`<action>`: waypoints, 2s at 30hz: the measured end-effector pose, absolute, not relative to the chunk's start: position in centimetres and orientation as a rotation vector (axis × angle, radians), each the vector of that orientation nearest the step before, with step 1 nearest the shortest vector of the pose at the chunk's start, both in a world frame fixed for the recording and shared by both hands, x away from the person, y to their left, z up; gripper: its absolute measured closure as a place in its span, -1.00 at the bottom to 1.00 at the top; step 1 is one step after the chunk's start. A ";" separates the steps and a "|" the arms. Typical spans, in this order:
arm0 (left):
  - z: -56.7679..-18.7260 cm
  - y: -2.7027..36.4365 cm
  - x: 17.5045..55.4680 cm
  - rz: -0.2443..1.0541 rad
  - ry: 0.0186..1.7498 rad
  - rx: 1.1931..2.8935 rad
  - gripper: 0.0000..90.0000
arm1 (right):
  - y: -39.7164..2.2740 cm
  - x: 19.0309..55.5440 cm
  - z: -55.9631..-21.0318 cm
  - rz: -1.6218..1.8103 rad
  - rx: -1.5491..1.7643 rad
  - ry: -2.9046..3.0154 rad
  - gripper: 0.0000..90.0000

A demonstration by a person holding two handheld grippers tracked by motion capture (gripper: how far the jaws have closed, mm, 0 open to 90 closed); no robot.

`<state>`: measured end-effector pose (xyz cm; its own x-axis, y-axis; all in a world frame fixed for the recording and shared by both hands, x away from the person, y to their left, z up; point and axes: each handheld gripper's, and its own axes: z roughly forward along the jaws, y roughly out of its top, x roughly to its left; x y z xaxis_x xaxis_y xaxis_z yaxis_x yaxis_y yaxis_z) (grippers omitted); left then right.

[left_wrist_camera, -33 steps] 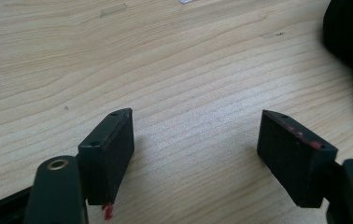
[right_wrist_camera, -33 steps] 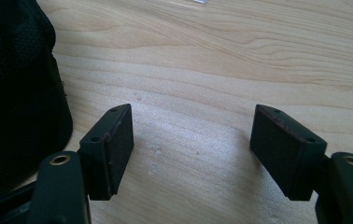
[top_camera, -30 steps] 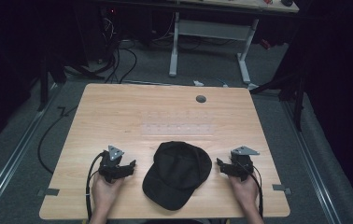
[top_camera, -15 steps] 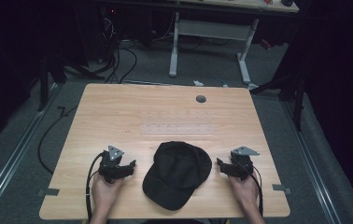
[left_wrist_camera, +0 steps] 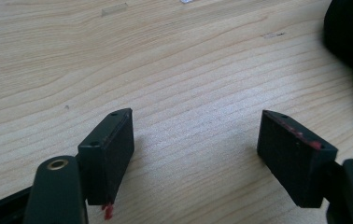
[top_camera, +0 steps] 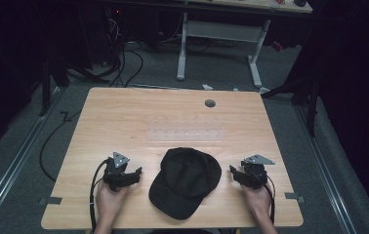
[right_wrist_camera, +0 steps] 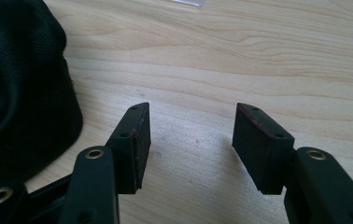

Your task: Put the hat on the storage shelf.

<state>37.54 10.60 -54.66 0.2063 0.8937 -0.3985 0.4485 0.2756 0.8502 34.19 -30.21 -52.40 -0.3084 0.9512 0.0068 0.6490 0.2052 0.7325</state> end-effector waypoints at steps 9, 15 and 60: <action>-54.7 10.6 37.5 0.498 1.420 1.339 -0.39 | -29.8 33.5 -50.4 1.000 1.464 2.054 0.07; -54.7 10.6 37.5 0.498 1.419 1.343 -0.39 | -29.4 33.3 -49.3 1.053 1.434 2.072 0.07; -54.7 10.6 37.5 0.499 1.417 1.347 -0.40 | -22.7 32.1 -46.6 1.193 1.219 2.210 0.20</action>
